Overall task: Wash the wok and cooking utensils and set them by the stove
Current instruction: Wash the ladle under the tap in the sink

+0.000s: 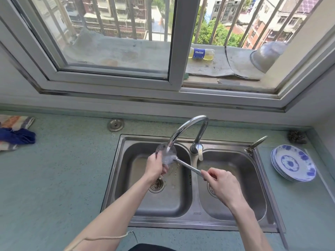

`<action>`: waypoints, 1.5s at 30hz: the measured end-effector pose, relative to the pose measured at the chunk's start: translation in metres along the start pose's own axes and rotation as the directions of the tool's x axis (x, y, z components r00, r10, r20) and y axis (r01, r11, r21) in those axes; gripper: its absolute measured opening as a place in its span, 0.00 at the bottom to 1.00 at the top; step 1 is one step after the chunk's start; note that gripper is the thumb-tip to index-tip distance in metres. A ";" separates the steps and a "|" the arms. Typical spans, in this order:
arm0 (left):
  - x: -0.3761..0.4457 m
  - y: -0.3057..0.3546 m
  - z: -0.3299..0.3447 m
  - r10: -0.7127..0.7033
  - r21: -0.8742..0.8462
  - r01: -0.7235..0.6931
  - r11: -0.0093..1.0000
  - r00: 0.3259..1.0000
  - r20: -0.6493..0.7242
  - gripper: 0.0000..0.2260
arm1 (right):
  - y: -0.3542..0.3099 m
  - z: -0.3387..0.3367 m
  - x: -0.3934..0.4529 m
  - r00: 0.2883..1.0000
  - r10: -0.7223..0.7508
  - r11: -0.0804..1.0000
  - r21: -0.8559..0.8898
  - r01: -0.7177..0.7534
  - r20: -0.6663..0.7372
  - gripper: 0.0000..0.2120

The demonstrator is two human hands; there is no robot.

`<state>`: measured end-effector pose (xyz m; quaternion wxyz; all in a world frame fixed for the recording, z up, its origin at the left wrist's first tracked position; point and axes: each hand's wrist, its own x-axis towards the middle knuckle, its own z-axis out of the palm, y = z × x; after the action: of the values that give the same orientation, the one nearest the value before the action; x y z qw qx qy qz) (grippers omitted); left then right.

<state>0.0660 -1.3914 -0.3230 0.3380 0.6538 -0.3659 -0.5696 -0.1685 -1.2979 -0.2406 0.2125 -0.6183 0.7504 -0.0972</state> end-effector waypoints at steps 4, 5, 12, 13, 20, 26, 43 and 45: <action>0.003 0.003 0.006 -0.158 -0.410 0.237 0.881 0.963 0.217 0.17 | 0.001 0.011 -0.014 0.989 -0.093 0.989 -0.125 0.079 -0.113 0.19; 0.000 0.007 0.005 -0.175 -0.497 0.302 0.814 0.942 0.285 0.16 | 0.003 0.014 -0.016 0.989 -0.085 0.990 -0.119 0.071 -0.117 0.17; -0.005 0.017 0.003 -0.249 -0.734 0.512 0.447 0.859 0.447 0.26 | 0.025 0.044 -0.013 0.999 0.003 0.990 0.138 0.002 -0.033 0.11; -0.002 0.016 0.002 -0.268 -0.736 0.518 0.435 0.855 0.443 0.31 | 0.029 0.047 -0.012 0.999 0.001 0.989 0.150 0.005 -0.045 0.10; 0.013 0.016 -0.001 -0.381 -0.698 0.525 0.487 0.847 0.371 0.16 | 0.046 0.066 -0.015 0.995 -0.060 0.975 0.208 0.076 -0.082 0.10; 0.004 0.017 0.000 -0.371 -0.655 0.461 0.599 0.884 0.283 0.05 | 0.046 0.069 -0.013 0.994 0.094 0.926 0.370 -0.070 -0.049 0.06; 0.024 0.018 0.010 -0.255 -0.331 0.248 0.910 0.967 0.023 0.30 | 0.025 0.082 0.005 0.980 0.190 0.914 0.376 -0.153 -0.063 0.24; 0.023 0.019 0.017 -0.263 -0.290 0.209 0.934 0.951 -0.163 0.25 | 0.022 0.086 0.004 0.975 0.180 0.927 0.353 -0.124 -0.129 0.25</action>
<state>0.0497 -1.4215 -0.3203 0.3875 0.6946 -0.1679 -0.5823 -0.1513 -1.2868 -0.3268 0.2632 -0.5020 0.7823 -0.2583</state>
